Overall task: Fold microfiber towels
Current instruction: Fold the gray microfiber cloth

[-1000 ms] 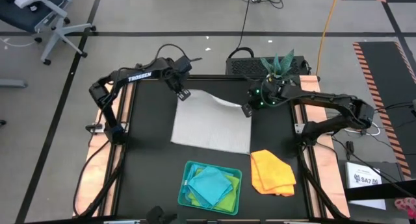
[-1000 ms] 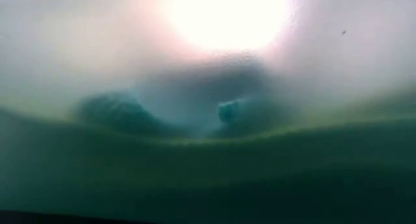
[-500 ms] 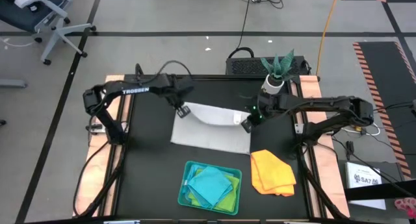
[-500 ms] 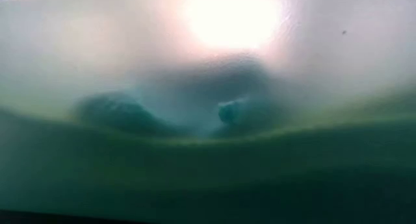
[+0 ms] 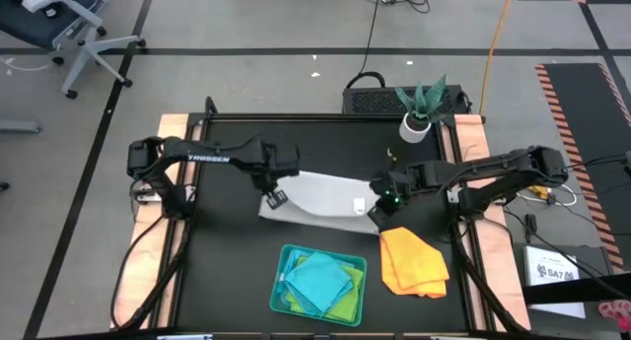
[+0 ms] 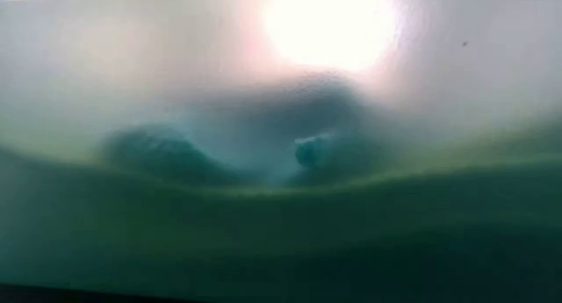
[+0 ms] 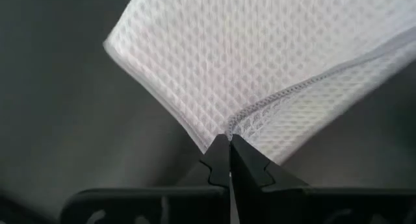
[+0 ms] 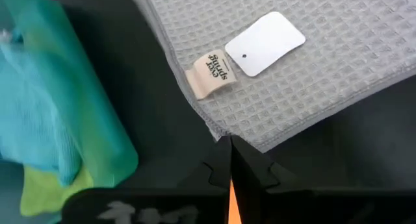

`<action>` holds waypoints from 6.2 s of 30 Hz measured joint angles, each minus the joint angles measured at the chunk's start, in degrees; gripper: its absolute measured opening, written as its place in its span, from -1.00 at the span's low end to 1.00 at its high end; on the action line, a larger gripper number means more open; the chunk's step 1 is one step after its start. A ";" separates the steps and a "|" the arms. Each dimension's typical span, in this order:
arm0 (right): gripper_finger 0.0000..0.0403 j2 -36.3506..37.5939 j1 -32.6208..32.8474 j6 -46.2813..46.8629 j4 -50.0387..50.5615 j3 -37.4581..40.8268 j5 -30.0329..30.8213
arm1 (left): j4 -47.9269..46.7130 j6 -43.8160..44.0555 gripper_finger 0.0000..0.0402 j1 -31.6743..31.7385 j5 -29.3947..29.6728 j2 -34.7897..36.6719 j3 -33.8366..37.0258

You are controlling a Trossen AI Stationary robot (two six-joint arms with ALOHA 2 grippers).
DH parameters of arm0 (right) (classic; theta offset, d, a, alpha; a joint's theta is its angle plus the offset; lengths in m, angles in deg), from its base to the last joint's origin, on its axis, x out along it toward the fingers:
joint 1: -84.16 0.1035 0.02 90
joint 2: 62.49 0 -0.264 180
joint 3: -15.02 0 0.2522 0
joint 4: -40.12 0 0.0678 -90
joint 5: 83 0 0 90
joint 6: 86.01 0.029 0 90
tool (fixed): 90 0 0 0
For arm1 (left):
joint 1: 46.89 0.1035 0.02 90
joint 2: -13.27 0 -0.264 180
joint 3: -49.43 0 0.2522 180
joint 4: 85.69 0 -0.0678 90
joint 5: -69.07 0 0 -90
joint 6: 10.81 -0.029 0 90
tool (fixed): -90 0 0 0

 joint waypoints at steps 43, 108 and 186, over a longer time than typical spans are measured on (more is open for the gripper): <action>-1.00 -0.22 7.03 0.27 -12.32 10.43 1.26 | 7.22 18.34 -0.67 -16.56 -1.66 2.91 10.93; -1.00 -11.43 -5.96 -16.97 -15.46 10.25 1.95 | 20.62 17.17 -0.67 -17.45 -2.41 2.25 19.63; -0.67 -1.59 -20.27 -10.70 -18.26 10.45 0.98 | 22.66 10.24 -0.20 9.19 4.73 13.05 20.17</action>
